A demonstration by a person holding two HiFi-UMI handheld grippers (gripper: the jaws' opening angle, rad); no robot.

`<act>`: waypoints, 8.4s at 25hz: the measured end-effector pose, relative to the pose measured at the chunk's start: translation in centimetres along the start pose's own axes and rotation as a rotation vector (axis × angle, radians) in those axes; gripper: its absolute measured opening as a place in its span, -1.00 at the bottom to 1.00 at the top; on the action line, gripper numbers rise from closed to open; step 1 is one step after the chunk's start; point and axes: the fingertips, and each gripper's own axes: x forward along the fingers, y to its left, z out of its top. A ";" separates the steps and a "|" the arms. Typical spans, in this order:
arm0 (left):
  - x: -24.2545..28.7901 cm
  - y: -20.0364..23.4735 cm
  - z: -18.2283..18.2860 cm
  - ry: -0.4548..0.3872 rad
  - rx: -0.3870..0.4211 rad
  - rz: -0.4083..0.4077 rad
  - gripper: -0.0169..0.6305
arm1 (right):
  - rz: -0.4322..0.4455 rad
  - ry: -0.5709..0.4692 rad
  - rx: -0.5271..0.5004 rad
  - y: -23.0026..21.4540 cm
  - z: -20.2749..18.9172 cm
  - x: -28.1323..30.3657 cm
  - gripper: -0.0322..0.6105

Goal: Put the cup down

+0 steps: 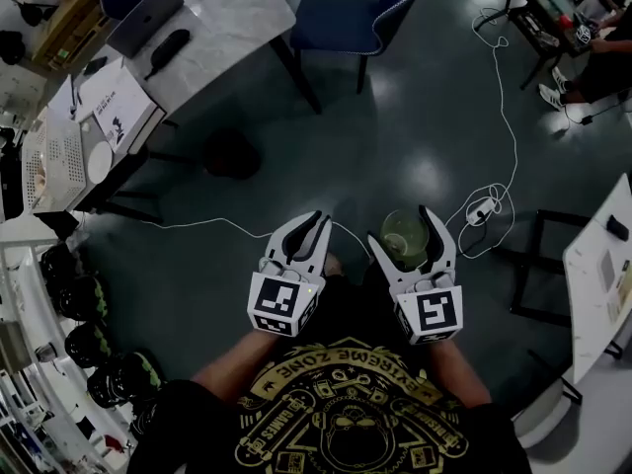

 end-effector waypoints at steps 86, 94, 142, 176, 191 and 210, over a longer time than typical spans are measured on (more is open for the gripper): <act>40.7 -65.6 7.9 0.146 0.509 -1.400 -0.76 | -1.361 -0.061 0.327 -54.5 -4.9 -37.3 0.33; 42.2 -66.7 7.4 0.189 0.490 -1.440 -0.75 | -1.419 -0.041 0.318 -56.6 -5.1 -39.1 0.33; 46.5 -86.7 0.0 0.152 0.413 -0.982 -0.76 | -1.015 -0.110 0.166 -74.0 -14.1 -54.7 0.33; 51.6 -90.5 -6.5 0.263 0.497 -0.901 -0.76 | -1.036 -0.091 0.162 -82.3 -20.1 -55.8 0.33; 52.4 -90.1 -9.4 0.340 0.528 -0.889 -0.75 | -1.040 -0.058 0.200 -83.6 -23.9 -54.8 0.33; 51.6 -89.8 -10.4 0.376 0.547 -0.885 -0.76 | -1.052 -0.085 0.184 -83.4 -25.6 -54.8 0.33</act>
